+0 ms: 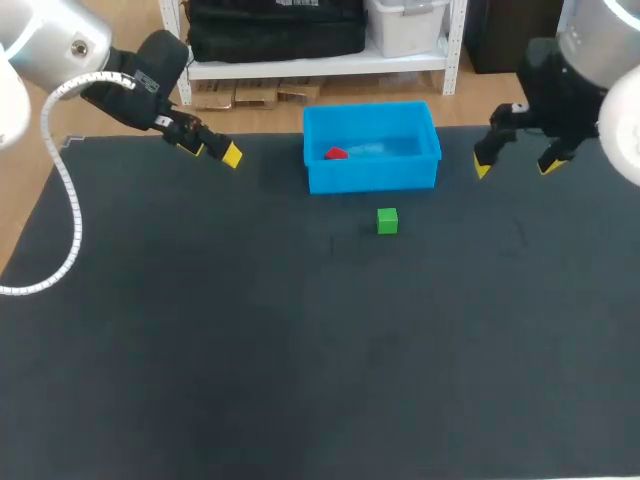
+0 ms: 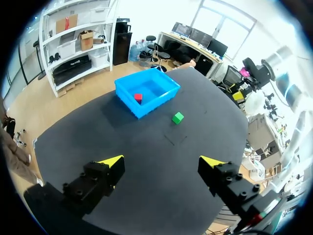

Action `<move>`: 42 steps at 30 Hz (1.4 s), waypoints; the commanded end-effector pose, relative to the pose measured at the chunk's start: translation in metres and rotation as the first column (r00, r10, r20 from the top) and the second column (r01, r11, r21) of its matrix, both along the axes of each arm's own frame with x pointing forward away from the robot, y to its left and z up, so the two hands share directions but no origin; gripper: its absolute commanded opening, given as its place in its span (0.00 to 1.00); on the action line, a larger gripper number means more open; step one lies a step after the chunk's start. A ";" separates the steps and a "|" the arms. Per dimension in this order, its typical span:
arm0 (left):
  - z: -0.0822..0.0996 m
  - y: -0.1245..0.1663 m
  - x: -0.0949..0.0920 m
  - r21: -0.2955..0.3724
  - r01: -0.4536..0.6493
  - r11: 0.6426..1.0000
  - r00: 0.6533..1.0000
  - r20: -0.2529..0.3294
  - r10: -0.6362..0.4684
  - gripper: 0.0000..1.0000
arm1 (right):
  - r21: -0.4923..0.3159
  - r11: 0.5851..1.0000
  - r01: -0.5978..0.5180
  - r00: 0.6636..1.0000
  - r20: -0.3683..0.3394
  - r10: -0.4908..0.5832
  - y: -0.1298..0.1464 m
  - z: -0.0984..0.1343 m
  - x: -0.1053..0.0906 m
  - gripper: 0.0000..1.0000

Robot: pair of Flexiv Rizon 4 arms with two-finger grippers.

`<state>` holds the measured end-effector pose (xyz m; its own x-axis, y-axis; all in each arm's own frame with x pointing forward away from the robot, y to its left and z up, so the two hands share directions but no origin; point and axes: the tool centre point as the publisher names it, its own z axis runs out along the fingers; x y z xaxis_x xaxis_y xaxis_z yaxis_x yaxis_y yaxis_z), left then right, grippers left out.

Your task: Use the left arm to pick the red cube and place it into the blue plastic box first, then use the right arm to grasp the green cube and put it into the same blue plastic box after the first action is fully finished.

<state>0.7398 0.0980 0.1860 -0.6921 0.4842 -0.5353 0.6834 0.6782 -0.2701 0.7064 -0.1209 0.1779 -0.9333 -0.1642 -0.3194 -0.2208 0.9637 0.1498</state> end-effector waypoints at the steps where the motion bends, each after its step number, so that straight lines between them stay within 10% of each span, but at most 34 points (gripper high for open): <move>1: -0.001 0.001 -0.001 -0.005 0.003 1.000 1.000 0.004 -0.003 1.00 | -0.047 0.999 0.021 0.999 -0.025 -0.022 0.009 0.003 0.003 1.00; 42: -0.001 0.001 -0.001 -0.005 0.003 1.000 1.000 0.004 -0.003 1.00 | -0.155 0.987 0.047 0.971 -0.223 -0.081 0.078 -0.015 0.031 1.00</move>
